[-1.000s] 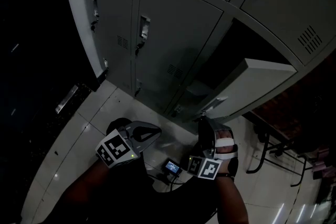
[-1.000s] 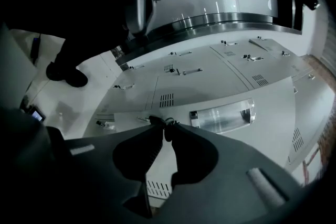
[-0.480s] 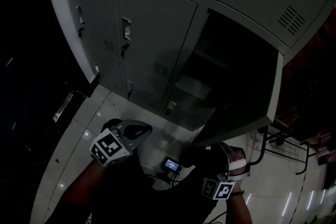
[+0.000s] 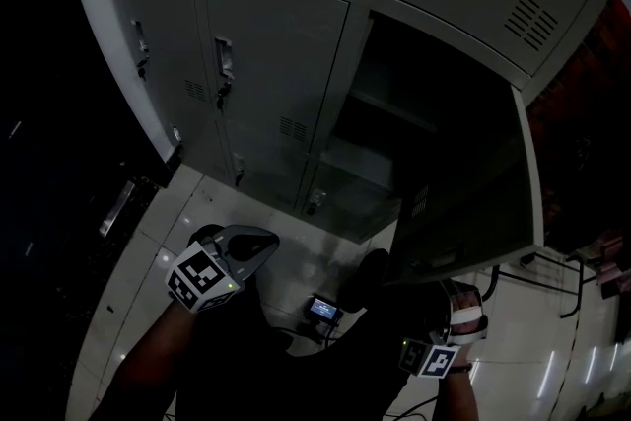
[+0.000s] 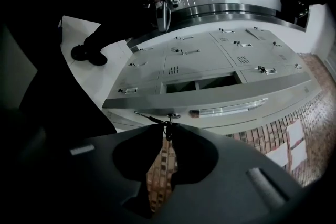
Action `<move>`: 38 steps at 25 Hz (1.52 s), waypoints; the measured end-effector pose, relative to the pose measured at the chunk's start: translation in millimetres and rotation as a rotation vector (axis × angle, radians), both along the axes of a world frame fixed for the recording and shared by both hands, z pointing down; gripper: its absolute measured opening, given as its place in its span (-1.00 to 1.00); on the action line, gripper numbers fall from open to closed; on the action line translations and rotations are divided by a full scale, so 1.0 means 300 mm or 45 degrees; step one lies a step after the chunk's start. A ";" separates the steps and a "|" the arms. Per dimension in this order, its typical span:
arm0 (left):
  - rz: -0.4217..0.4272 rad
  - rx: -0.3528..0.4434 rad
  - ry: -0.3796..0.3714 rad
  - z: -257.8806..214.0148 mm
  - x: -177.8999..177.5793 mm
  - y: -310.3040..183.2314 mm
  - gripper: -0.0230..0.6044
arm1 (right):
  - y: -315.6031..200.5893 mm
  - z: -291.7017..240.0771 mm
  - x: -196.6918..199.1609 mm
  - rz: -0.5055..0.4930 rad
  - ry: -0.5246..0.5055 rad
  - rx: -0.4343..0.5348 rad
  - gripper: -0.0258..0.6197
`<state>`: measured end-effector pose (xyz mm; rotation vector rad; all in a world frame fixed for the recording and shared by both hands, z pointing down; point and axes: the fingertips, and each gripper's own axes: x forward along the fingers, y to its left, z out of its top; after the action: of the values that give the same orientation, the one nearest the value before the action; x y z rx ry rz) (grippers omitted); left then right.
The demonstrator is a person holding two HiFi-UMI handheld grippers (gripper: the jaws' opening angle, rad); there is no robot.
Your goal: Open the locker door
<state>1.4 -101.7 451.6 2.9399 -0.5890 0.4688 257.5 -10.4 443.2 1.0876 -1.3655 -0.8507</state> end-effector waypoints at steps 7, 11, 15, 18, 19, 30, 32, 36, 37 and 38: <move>-0.001 -0.002 -0.005 0.001 0.005 0.002 -0.89 | 0.010 -0.041 -0.009 0.025 -0.148 0.066 -0.63; -0.003 0.001 -0.010 0.004 -0.002 -0.002 -0.89 | 0.045 -0.037 -0.032 0.056 -0.570 0.011 -0.59; -0.002 -0.005 -0.011 0.007 0.002 0.000 -0.89 | 0.052 -0.042 -0.013 0.081 -1.053 -0.038 -0.86; -0.004 -0.006 -0.011 0.009 0.000 0.001 -0.89 | 0.051 -0.059 0.005 0.119 -1.406 -0.059 -0.91; -0.003 -0.005 -0.009 0.005 0.001 0.001 -0.89 | 0.053 -0.063 0.008 0.127 -1.486 -0.070 -0.92; -0.002 -0.002 -0.011 0.003 0.003 0.000 -0.89 | 0.054 -0.064 0.006 0.129 -1.618 -0.101 -0.92; -0.002 -0.001 -0.010 0.002 0.003 0.000 -0.89 | 0.050 -0.066 0.006 0.125 -1.623 -0.100 -0.92; -0.006 -0.001 -0.013 0.007 -0.001 -0.001 -0.89 | 0.049 -0.066 0.005 0.122 -1.627 -0.098 -0.92; -0.007 -0.002 -0.013 0.008 -0.002 -0.002 -0.89 | 0.050 -0.063 0.006 0.124 -1.627 -0.099 -0.92; -0.007 -0.002 -0.012 0.008 -0.003 -0.002 -0.89 | 0.050 -0.058 0.009 0.127 -1.625 -0.103 -0.92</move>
<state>0.7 -102.3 454.0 2.9353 -0.5979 0.4828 260.3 4.7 425.6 1.7076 -2.2904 0.0979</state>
